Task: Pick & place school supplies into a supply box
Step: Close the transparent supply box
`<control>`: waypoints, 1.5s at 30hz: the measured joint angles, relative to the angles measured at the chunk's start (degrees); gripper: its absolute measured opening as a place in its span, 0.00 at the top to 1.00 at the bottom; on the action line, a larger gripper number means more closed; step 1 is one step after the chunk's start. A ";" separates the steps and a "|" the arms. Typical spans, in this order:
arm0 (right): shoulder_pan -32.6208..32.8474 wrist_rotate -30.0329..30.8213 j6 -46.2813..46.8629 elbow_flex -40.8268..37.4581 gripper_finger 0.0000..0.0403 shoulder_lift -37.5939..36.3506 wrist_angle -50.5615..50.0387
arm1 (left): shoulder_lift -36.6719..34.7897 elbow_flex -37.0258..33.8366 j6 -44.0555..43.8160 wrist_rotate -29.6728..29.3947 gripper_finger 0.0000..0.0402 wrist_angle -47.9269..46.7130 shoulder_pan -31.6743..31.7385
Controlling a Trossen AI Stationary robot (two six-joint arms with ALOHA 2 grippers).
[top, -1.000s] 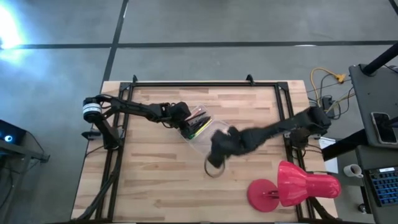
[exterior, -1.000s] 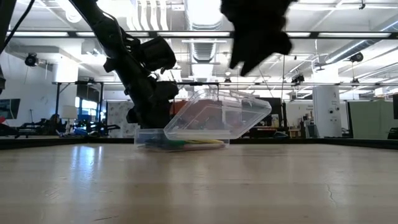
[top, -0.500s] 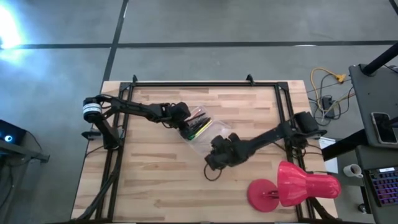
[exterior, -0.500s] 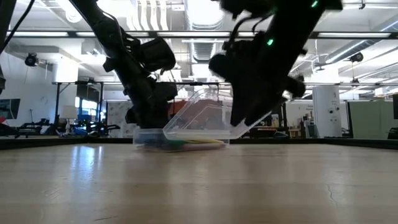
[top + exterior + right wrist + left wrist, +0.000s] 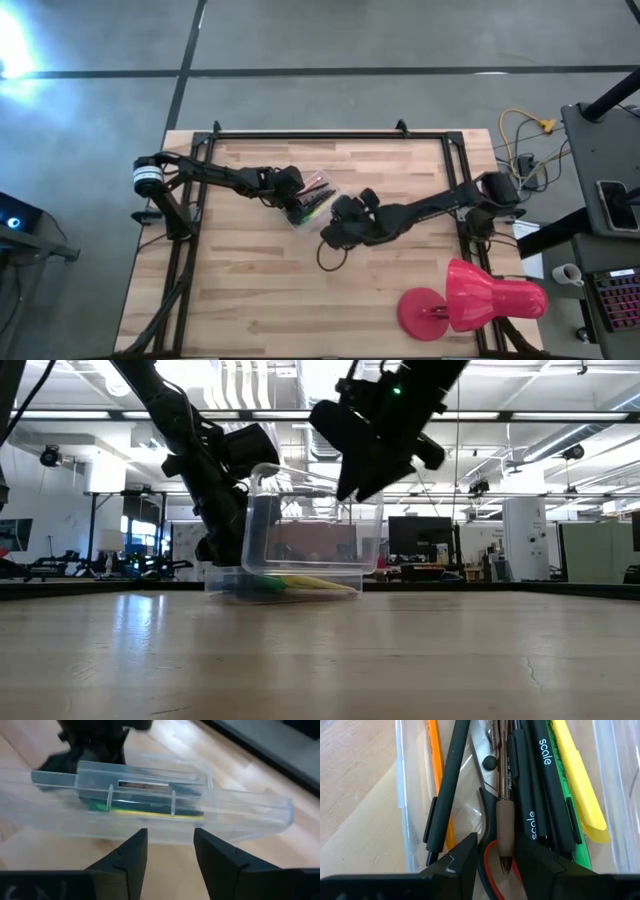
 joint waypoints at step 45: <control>-13.45 -11.47 -6.93 2.02 0.63 5.89 16.81 | -18.38 -23.16 -19.80 7.38 0.72 18.29 19.94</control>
